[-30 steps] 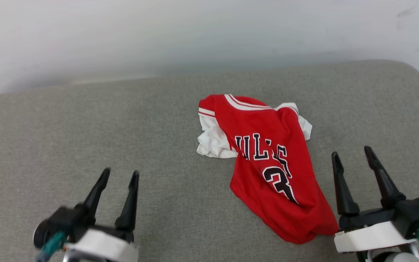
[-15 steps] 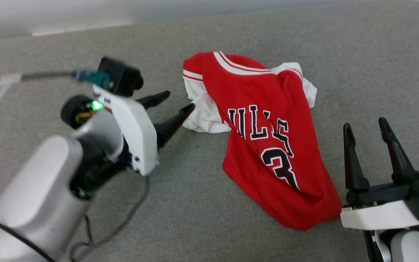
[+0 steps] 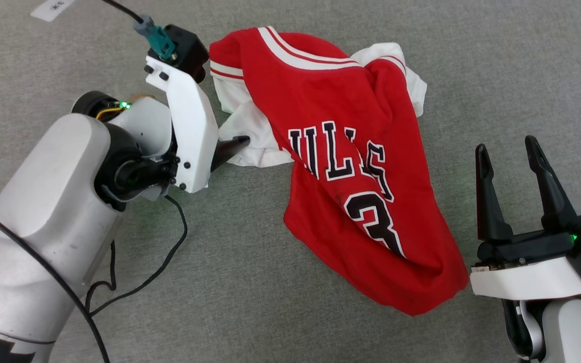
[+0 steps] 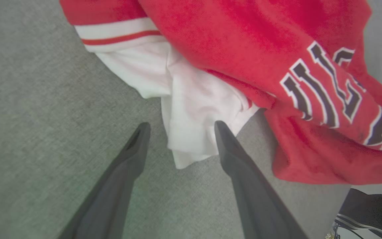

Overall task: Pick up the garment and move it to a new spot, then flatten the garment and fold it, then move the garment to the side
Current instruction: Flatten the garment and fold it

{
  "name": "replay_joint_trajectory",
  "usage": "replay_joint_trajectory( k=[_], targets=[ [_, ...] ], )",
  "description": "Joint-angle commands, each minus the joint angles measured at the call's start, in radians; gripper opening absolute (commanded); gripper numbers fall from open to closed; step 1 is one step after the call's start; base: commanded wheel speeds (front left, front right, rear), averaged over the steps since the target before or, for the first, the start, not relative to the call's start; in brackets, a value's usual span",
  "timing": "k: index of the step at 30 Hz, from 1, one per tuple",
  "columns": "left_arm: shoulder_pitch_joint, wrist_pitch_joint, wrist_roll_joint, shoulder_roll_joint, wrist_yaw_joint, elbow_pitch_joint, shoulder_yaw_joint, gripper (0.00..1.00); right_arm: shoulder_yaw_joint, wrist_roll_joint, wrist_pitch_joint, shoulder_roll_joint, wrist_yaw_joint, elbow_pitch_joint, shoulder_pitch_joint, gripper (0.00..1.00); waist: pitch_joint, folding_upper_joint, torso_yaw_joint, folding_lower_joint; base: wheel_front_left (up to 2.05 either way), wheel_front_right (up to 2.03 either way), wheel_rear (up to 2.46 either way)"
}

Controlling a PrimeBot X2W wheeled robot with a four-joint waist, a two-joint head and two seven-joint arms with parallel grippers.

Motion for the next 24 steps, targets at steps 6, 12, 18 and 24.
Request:
replay_joint_trajectory(
  k=[6,12,18,24],
  targets=[
    [0.007,0.000,-0.018,-0.005,0.000,0.065,-0.050,0.00,-0.005,-0.001,-0.002,0.002,-0.001,0.001,-0.019,1.00,0.015,-0.0001,-0.009,-0.0002,0.00,0.00,0.00],
    [0.048,-0.101,-0.047,0.050,0.000,0.073,-0.067,0.00,-0.019,-0.024,-0.002,0.002,-0.001,0.013,0.000,1.00,-0.035,-0.0001,0.026,-0.0002,0.00,0.00,0.00],
    [0.090,-0.249,-0.074,0.131,-0.001,0.072,-0.031,0.00,-0.016,-0.044,-0.002,0.001,-0.001,0.029,0.020,1.00,-0.128,-0.0001,0.075,-0.0002,0.00,0.00,0.00],
    [0.157,-0.350,-0.105,0.214,0.010,0.074,0.041,0.00,-0.022,-0.057,-0.002,0.001,-0.001,0.054,0.041,1.00,-0.203,-0.0001,0.108,-0.0002,0.00,0.00,0.00]
  ],
)
